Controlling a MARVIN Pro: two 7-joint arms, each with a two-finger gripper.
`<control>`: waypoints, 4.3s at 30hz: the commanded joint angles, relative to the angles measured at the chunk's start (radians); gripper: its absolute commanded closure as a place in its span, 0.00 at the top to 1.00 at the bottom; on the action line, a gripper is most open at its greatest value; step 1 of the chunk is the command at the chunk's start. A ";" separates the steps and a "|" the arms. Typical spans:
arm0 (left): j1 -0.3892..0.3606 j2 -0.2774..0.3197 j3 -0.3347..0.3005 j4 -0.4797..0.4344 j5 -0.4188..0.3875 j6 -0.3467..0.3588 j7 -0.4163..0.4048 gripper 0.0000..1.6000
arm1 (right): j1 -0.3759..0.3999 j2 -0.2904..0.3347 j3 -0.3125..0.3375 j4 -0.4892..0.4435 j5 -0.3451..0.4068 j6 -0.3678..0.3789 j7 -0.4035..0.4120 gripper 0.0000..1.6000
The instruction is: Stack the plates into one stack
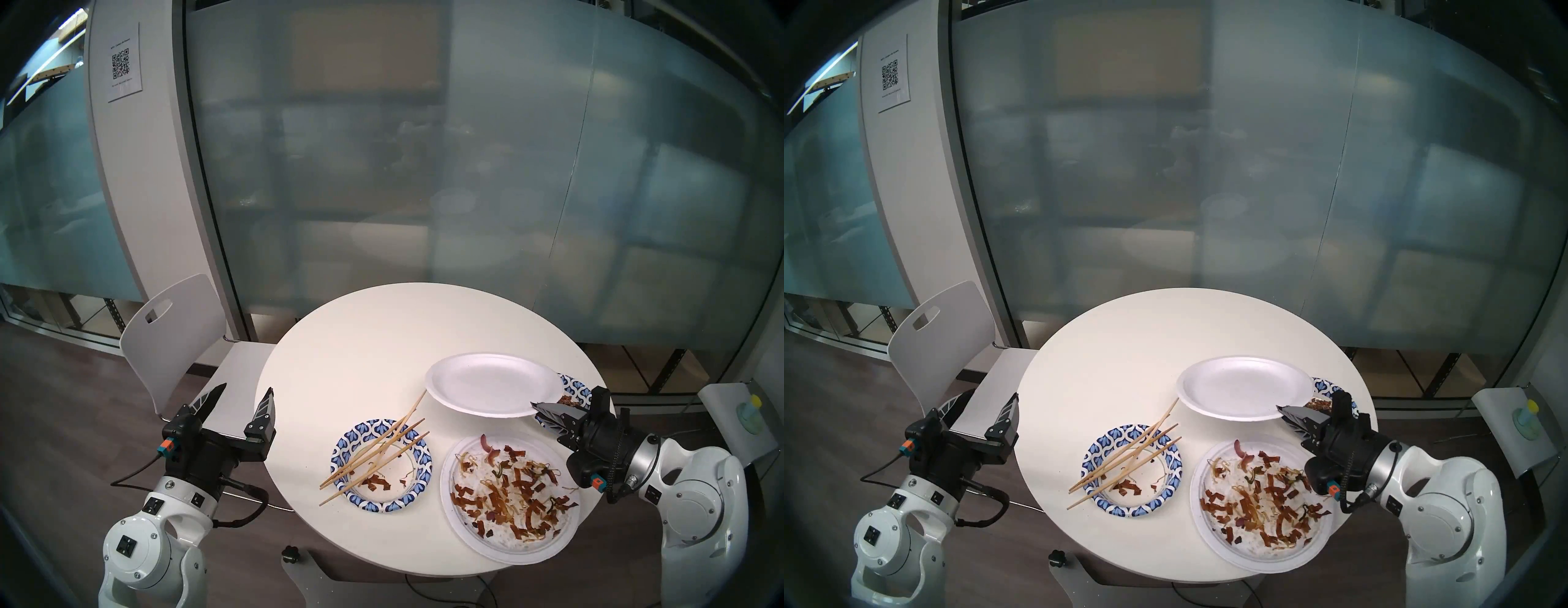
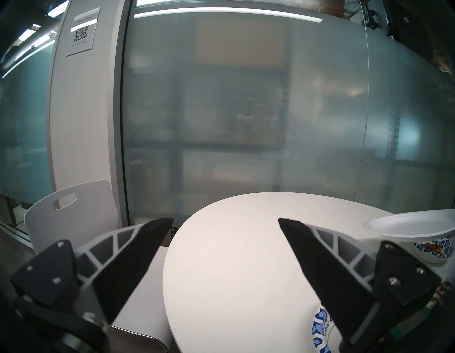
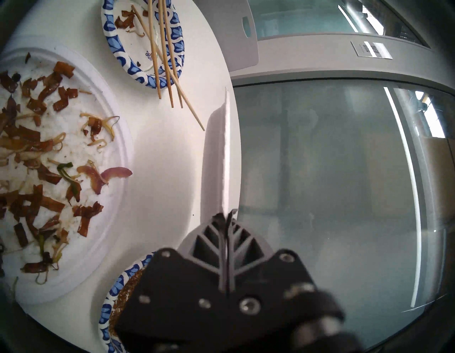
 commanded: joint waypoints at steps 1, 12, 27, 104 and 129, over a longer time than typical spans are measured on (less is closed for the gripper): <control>-0.001 0.003 0.001 -0.020 0.002 -0.003 -0.002 1.00 | -0.120 -0.112 0.023 -0.102 -0.017 -0.024 -0.037 0.00; -0.001 0.003 0.001 -0.020 0.002 -0.003 -0.003 1.00 | -0.243 -0.212 0.010 -0.104 -0.061 -0.071 -0.106 0.00; -0.002 0.003 0.001 -0.019 0.001 -0.003 -0.003 1.00 | -0.392 -0.328 0.042 -0.104 -0.120 -0.159 -0.301 0.00; 0.000 0.003 0.001 -0.022 0.002 -0.002 -0.002 1.00 | -0.539 -0.501 0.005 -0.065 -0.317 -0.222 -0.390 0.00; 0.000 0.003 0.001 -0.022 0.003 -0.002 -0.002 1.00 | -0.556 -0.486 0.032 -0.104 -0.160 -0.175 -0.165 0.37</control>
